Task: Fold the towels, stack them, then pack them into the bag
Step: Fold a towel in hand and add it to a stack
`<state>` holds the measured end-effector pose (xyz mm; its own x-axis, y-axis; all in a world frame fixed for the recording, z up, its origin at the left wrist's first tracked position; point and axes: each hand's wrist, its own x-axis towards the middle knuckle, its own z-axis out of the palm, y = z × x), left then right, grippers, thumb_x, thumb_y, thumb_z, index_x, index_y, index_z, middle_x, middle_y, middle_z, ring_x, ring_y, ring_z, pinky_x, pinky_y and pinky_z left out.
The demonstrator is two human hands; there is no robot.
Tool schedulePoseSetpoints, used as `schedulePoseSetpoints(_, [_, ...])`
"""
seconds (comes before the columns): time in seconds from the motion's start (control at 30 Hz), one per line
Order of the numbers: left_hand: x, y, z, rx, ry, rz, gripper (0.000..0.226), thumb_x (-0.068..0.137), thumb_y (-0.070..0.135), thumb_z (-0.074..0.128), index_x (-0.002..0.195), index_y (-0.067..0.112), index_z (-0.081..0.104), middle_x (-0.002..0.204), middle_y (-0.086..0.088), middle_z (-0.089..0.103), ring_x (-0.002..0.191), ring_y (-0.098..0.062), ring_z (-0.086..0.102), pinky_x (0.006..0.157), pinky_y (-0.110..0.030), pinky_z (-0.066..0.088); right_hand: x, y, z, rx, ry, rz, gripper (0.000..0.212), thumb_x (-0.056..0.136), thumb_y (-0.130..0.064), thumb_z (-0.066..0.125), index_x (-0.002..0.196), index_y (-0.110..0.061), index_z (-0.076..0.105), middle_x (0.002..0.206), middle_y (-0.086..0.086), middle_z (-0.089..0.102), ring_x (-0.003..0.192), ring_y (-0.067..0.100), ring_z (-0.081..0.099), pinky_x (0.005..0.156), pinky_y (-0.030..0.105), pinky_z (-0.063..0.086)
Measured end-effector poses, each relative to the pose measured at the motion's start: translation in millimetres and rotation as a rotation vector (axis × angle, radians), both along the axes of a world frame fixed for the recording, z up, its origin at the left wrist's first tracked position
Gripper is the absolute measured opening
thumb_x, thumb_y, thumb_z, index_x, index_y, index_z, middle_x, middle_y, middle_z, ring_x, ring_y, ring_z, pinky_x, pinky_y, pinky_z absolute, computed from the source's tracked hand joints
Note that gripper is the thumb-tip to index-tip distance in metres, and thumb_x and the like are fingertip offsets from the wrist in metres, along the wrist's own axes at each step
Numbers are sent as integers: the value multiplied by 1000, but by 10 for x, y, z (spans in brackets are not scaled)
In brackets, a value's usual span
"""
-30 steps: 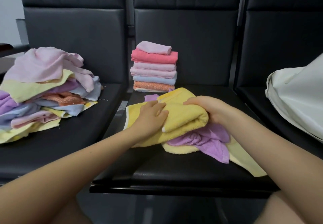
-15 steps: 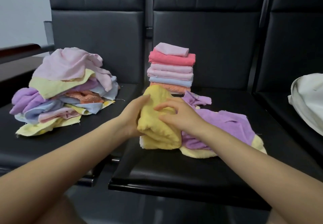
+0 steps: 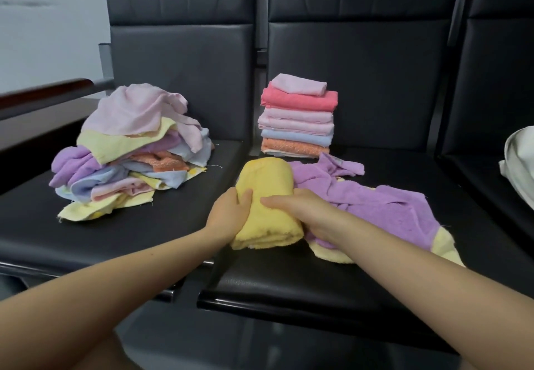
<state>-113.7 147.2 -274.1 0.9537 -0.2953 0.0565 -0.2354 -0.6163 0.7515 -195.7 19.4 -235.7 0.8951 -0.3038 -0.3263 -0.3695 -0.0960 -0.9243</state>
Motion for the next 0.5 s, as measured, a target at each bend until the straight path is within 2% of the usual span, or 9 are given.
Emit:
schedulePoseSetpoints(0.1, [-60, -1, 101, -67, -142, -63, 35, 102, 34, 42, 71, 20, 38, 71, 5, 45, 66, -10, 44, 55, -24, 30, -65, 16, -24, 144, -128, -54, 49, 86, -20, 71, 129, -13, 47, 111, 3, 59, 106, 24, 59, 93, 41, 51])
schedulePoseSetpoints(0.17, [-94, -36, 240, -186, -157, -101, 26, 102, 37, 42, 87, 18, 51, 85, 4, 56, 82, -13, 54, 62, -22, 37, -114, -28, 66, 249, -223, -77, 38, 86, -13, 70, 117, -18, 47, 103, 2, 61, 99, 23, 62, 92, 44, 53])
schedulePoseSetpoints(0.23, [-168, -80, 400, -362, 6, -119, 37, 100, 45, 41, 117, 15, 55, 109, 2, 62, 100, -14, 60, 78, -25, 46, -155, -110, 212, 276, -320, -68, 38, 85, -7, 69, 116, -19, 49, 105, 4, 64, 99, 25, 64, 90, 46, 54])
schedulePoseSetpoints(0.3, [-274, -110, 533, -594, 382, -246, 50, 98, 52, 41, 130, 15, 52, 116, -2, 67, 104, -17, 66, 83, -28, 53, -205, -221, 371, 298, -381, -47, 40, 84, -3, 68, 120, -16, 53, 109, 8, 66, 98, 25, 66, 82, 42, 57])
schedulePoseSetpoints(0.33, [-329, -122, 584, -692, 566, -328, 50, 97, 51, 41, 131, 16, 53, 116, -4, 69, 103, -19, 68, 80, -29, 57, -239, -292, 442, 311, -386, -27, 38, 84, -3, 68, 118, -14, 55, 108, 9, 67, 95, 24, 67, 76, 39, 58])
schedulePoseSetpoints(0.4, [-429, -132, 693, -797, 759, -430, 47, 97, 47, 42, 127, 14, 55, 114, -7, 71, 101, -21, 70, 75, -32, 59, -336, -434, 564, 321, -324, 65, 31, 83, -6, 66, 113, -12, 59, 103, 10, 70, 90, 23, 69, 72, 35, 57])
schedulePoseSetpoints(0.5, [-480, -236, 812, -885, 818, -427, 42, 96, 41, 49, 124, 10, 57, 114, -11, 71, 99, -25, 71, 80, -40, 56, -421, -628, 656, 350, -186, 110, 19, 88, -15, 64, 106, -10, 62, 92, 10, 75, 88, 24, 70, 79, 37, 56])
